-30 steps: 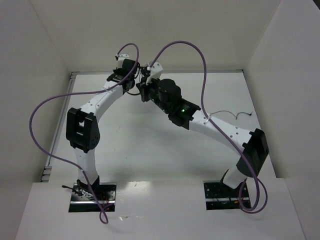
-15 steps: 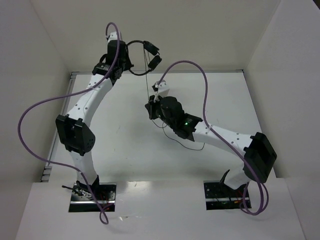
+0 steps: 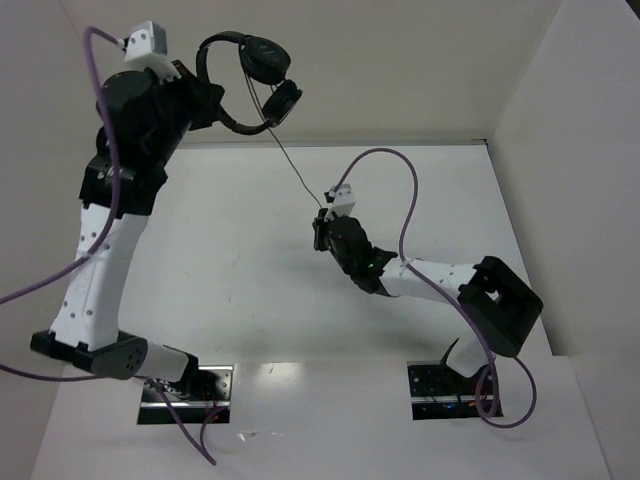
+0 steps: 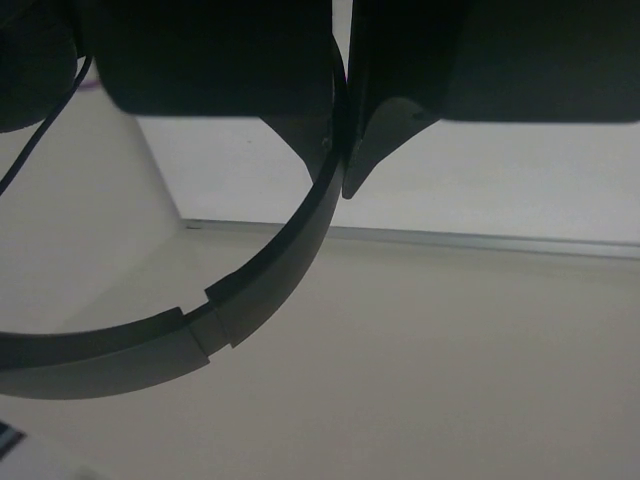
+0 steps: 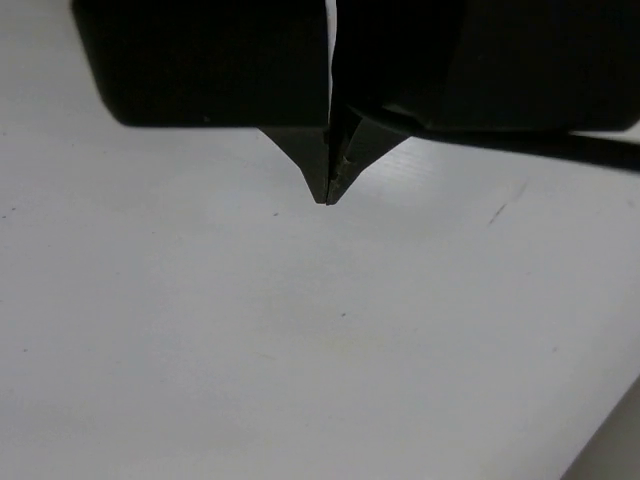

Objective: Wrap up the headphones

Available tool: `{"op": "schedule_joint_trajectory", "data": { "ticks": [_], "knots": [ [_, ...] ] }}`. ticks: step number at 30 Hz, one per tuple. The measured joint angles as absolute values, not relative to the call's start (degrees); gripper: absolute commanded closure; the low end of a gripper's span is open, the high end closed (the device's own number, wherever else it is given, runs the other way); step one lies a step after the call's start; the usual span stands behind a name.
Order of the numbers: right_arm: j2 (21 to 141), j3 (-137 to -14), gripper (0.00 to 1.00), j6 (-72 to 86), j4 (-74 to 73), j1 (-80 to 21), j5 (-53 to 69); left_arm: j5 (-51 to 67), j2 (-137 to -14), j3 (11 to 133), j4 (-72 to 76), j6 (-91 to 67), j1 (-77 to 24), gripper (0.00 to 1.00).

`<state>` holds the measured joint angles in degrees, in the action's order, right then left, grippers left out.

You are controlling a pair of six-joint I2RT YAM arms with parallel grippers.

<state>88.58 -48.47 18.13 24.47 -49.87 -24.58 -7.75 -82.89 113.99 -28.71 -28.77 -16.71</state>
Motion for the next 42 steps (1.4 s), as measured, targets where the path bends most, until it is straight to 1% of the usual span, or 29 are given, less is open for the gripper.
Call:
{"op": "schedule_joint_trajectory", "data": {
  "ticks": [5,10,13,17,21,24,26,31,33,37,40,42],
  "knots": [
    [93.7,-48.8,0.99,17.8,27.9,-44.3,-26.1,-2.0,-75.0,109.3,-31.2,-28.4,-16.7,0.99],
    [97.7,-52.8,0.99,16.5,27.8,-37.1,-26.2,5.0,-72.1,102.0,-36.9,-25.6,-16.6,0.99],
    [100.5,-59.4,0.99,14.4,27.3,-33.5,-25.8,9.9,-71.9,97.2,-39.7,-22.8,-16.6,0.99],
    [104.8,-71.2,0.99,11.0,25.6,-30.0,-23.2,15.5,-71.0,89.0,-42.9,-18.8,-16.6,0.99],
    [110.2,-85.0,0.99,7.0,21.7,-28.8,-21.3,16.6,-71.2,84.2,-45.8,-14.1,-16.6,0.99],
    [114.1,-95.6,0.99,4.8,17.2,-29.0,-19.4,13.1,-72.7,82.7,-47.9,-11.3,-17.0,0.99],
    [115.7,-101.1,0.99,3.7,14.2,-29.0,-18.1,7.6,-74.9,82.7,-48.6,-9.8,-18.5,0.99],
    [116.0,-109.3,0.99,2.6,8.3,-29.0,-14.5,-4.9,-82.9,83.3,-49.6,-7.6,-26.7,0.99],
    [115.6,-110.4,0.99,1.8,7.3,-29.4,-14.0,-9.9,-86.7,84.5,-50.1,-7.9,-28.4,0.99],
    [113.8,-110.0,0.99,0.5,3.5,-30.3,-14.3,-22.0,-92.8,85.9,-49.7,-9.8,-28.3,0.99],
    [110.0,-106.7,0.99,0.0,1.6,-32.2,-15.0,-29.8,-94.9,85.6,-47.7,-12.6,-27.9,0.99],
    [106.0,-103.4,0.99,-0.3,0.5,-33.8,-15.1,-34.2,-94.7,83.2,-43.1,-14.4,-27.9,0.99]
  ]
}}
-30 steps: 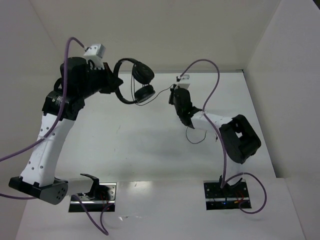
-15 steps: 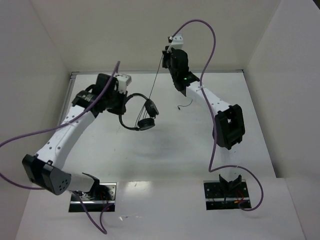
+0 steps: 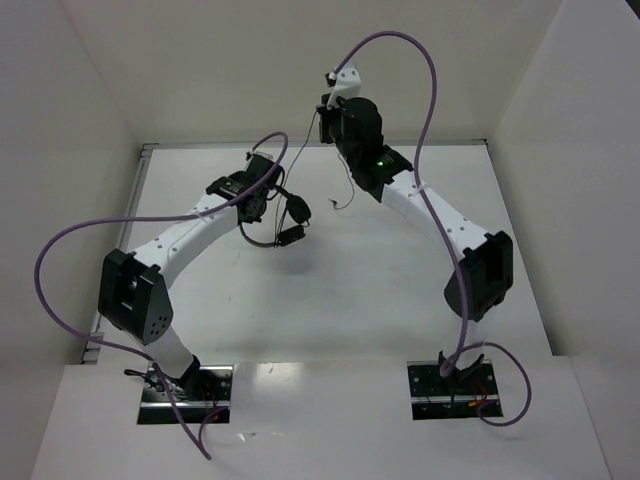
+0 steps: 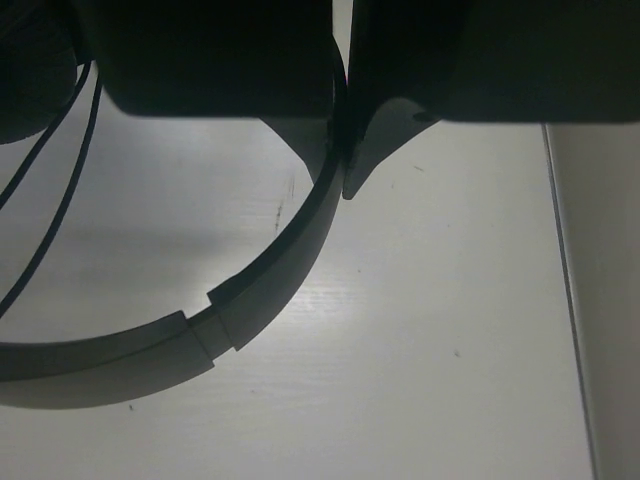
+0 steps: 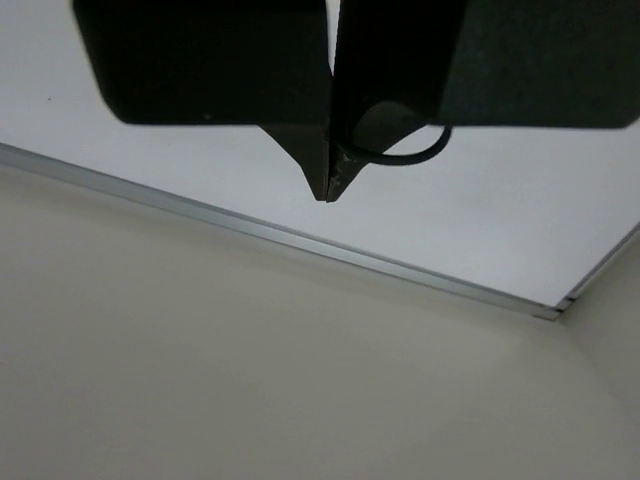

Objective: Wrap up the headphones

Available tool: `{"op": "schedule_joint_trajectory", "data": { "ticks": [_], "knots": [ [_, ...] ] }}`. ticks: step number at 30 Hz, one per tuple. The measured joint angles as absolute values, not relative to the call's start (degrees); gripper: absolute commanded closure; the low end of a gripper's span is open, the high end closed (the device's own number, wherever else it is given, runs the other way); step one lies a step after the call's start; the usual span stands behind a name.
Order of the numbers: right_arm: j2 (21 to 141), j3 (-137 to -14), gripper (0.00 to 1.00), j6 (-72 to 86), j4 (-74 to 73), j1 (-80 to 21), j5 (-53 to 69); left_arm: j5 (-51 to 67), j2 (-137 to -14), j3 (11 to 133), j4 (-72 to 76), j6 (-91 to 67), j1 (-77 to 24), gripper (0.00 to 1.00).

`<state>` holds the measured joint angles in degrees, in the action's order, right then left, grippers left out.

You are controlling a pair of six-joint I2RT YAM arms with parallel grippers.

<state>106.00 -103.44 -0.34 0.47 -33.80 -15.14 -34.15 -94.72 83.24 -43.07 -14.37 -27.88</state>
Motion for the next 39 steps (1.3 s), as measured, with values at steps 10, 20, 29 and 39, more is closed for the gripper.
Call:
{"op": "schedule_joint_trajectory", "data": {
  "ticks": [10,20,29,39],
  "knots": [
    [89.0,-94.0,0.99,1.7,-1.5,-43.9,-11.9,-45.7,-107.2,92.2,-27.3,-17.4,-24.8,0.99],
    [82.5,-73.6,0.99,14.5,-0.6,-45.3,-6.1,-39.5,-120.9,121.3,-27.5,-24.1,-19.8,0.99],
    [82.7,-62.4,0.99,20.1,4.3,-45.5,-4.0,-25.4,-118.0,126.5,-28.2,-27.9,-19.7,0.99],
    [83.0,-51.2,0.99,20.0,16.2,-45.5,-8.7,-9.3,-99.0,120.8,-30.6,-28.6,-17.1,0.99]
  ]
}}
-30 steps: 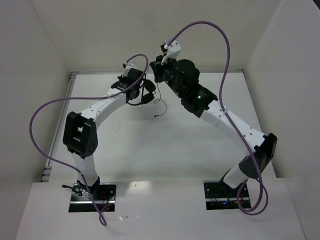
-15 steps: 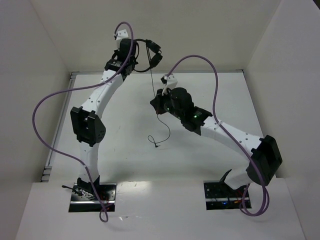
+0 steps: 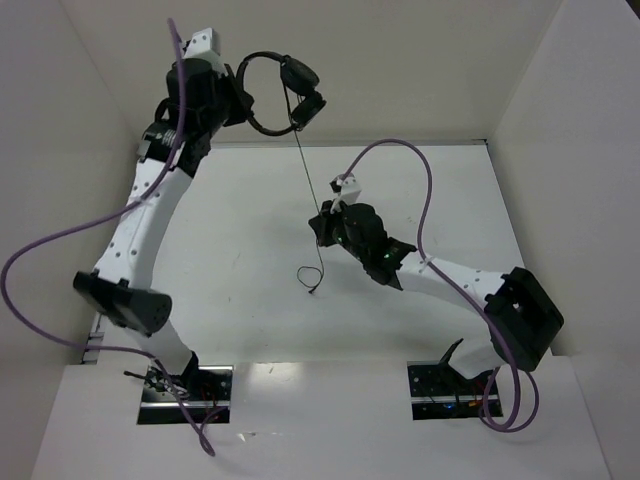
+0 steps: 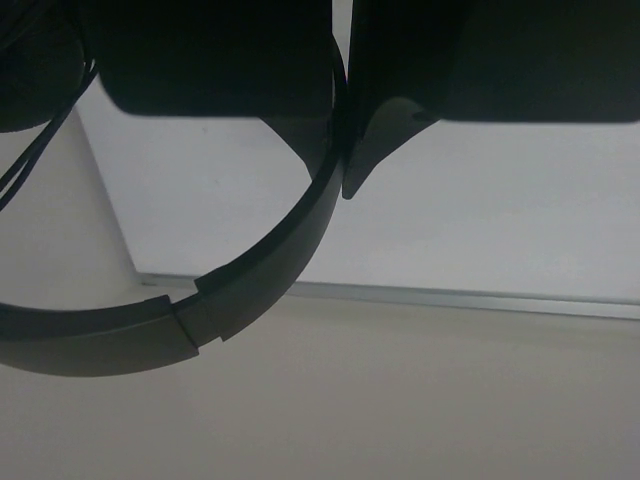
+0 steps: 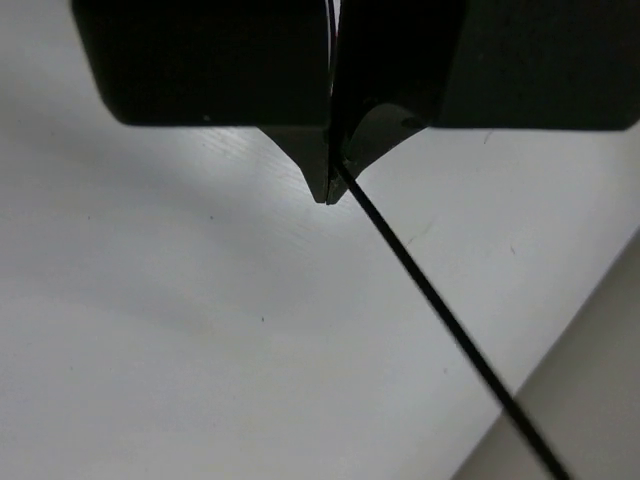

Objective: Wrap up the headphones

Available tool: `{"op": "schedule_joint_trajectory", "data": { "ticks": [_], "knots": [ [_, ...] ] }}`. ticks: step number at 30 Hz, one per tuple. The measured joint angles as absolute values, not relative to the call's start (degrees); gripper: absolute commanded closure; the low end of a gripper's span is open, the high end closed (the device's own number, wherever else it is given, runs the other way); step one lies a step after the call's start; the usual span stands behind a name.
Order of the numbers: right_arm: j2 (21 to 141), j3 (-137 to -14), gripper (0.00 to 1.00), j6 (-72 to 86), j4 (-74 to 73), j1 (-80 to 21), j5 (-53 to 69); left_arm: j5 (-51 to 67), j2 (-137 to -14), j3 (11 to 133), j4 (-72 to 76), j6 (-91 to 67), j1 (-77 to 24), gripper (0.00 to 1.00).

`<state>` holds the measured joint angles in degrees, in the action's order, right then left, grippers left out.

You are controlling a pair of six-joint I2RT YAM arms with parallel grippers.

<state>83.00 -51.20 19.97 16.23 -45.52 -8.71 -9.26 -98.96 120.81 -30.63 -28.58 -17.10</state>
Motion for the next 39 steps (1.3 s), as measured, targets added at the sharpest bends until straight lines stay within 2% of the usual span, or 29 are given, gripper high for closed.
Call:
{"op": "schedule_joint_trajectory", "data": {
  "ticks": [7,24,34,39],
  "knots": [
    [84.4,-49.5,0.99,18.0,26.6,-45.7,-13.2,2.1,-81.1,105.4,-31.9,-30.2,-17.1,0.99],
    [97.8,-51.9,0.99,13.8,36.3,-43.0,-16.0,8.6,-72.5,99.1,-38.9,-33.1,-17.0,0.99],
    [109.4,-64.8,0.99,10.5,33.5,-35.9,-18.8,15.4,-70.4,101.4,-42.5,-30.2,-17.0,0.99],
    [111.3,-75.5,0.99,6.5,29.2,-30.2,-19.3,17.6,-67.8,92.8,-45.8,-24.5,-17.0,0.99]
  ]
}}
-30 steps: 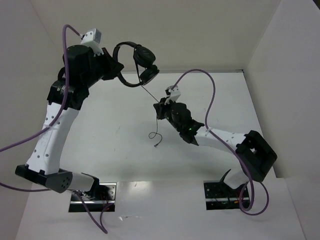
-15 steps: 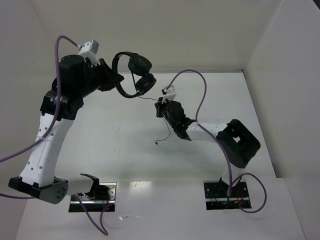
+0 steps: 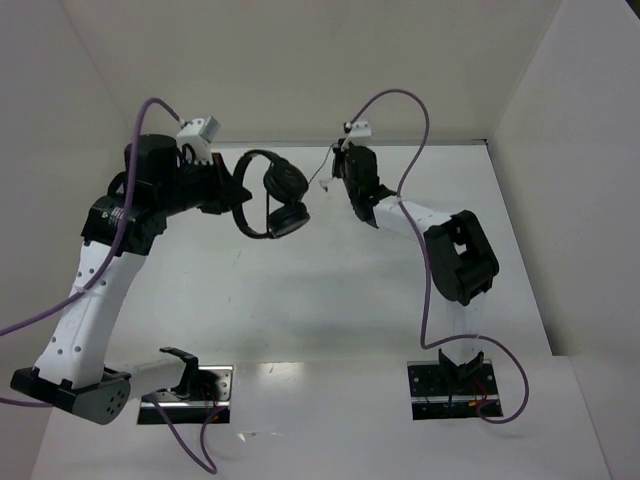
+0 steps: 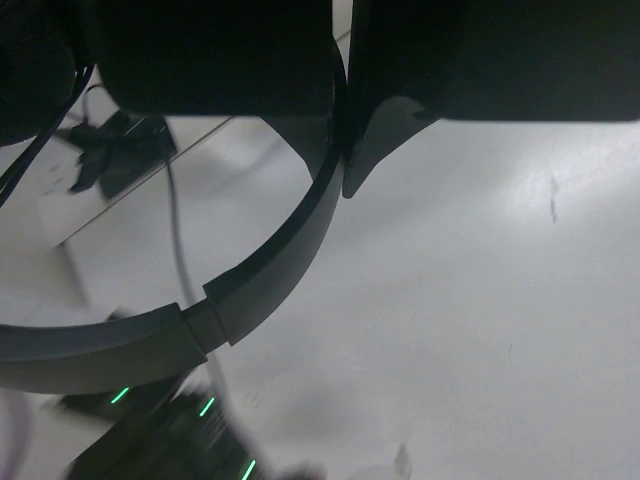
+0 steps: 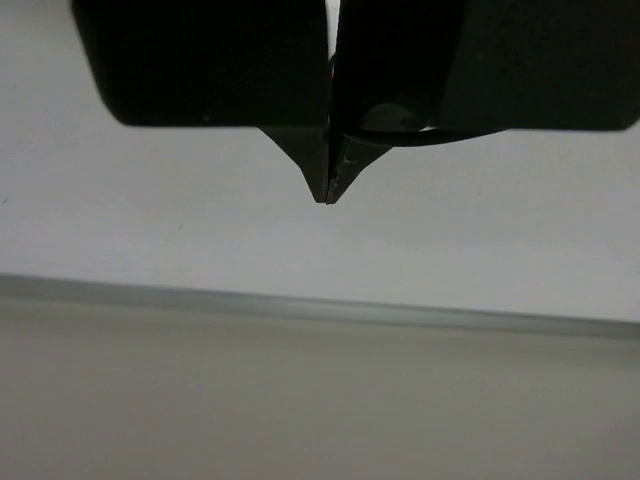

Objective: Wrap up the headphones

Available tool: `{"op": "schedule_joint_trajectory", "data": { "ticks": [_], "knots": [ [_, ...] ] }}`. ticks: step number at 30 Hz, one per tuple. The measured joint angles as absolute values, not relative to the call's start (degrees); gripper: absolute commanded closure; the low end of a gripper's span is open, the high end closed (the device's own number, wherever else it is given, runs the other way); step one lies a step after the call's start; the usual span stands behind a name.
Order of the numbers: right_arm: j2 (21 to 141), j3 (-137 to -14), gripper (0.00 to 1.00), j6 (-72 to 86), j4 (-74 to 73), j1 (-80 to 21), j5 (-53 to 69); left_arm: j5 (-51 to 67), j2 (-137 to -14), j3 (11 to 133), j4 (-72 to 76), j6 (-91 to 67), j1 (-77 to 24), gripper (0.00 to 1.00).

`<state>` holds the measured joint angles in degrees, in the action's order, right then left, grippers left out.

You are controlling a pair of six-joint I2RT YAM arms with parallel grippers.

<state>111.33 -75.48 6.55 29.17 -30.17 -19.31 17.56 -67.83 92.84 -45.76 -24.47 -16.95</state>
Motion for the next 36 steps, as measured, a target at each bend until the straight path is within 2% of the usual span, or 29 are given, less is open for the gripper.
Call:
{"op": "schedule_joint_trajectory", "data": {
  "ticks": [7,11,14,19,28,36],
  "knots": [
    [113.1,-94.2,0.99,0.2,21.8,-27.6,-19.1,8.5,-70.3,80.2,-53.2,-16.8,-17.0,0.99],
    [113.1,-102.5,0.99,-1.5,17.7,-27.9,-17.4,0.8,-75.2,78.1,-54.0,-14.7,-17.6,0.99],
    [113.1,-106.4,0.99,-2.1,14.7,-28.1,-15.7,-5.7,-79.7,78.3,-52.7,-13.7,-21.9,0.99],
    [112.9,-108.2,0.99,-2.7,9.8,-28.5,-13.3,-15.6,-88.9,79.9,-49.9,-13.6,-30.1,0.99],
    [110.4,-108.2,0.99,-4.4,1.5,-29.1,-13.8,-32.9,-96.5,79.6,-42.2,-15.6,-29.6,0.99],
    [101.1,-106.2,0.99,1.7,-2.2,-31.4,-12.2,-44.1,-101.0,79.8,-27.7,-18.3,-29.1,0.99]
  ]
}}
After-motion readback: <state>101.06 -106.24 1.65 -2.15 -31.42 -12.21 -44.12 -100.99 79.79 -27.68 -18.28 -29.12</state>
